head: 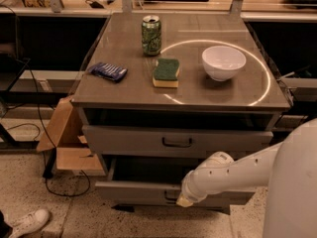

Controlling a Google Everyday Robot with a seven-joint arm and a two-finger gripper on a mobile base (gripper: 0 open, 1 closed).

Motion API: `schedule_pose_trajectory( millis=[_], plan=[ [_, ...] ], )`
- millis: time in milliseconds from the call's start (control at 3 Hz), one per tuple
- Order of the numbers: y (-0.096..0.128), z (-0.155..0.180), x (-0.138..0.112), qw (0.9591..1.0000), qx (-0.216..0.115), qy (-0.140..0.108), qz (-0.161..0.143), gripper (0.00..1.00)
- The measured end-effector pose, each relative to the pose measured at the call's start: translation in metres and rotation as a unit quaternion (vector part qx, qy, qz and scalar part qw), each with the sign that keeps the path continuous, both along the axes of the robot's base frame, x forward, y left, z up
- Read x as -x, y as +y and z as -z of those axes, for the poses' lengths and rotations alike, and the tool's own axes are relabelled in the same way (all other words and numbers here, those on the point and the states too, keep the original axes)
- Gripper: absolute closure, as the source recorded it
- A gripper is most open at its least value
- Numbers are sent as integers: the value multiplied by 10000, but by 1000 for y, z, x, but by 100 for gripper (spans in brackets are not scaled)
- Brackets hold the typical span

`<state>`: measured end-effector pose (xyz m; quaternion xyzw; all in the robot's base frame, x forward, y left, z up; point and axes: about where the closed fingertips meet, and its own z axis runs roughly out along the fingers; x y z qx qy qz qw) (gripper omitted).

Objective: Open middle drawer

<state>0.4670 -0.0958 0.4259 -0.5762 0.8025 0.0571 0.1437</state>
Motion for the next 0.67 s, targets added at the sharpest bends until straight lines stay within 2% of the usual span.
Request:
schedule_pose_trajectory(
  millis=[333, 667],
  plan=[
    [0, -1, 0, 10000, 0, 0, 1, 100],
    [-4, -6, 13, 10000, -35, 36, 59, 100]
  ],
)
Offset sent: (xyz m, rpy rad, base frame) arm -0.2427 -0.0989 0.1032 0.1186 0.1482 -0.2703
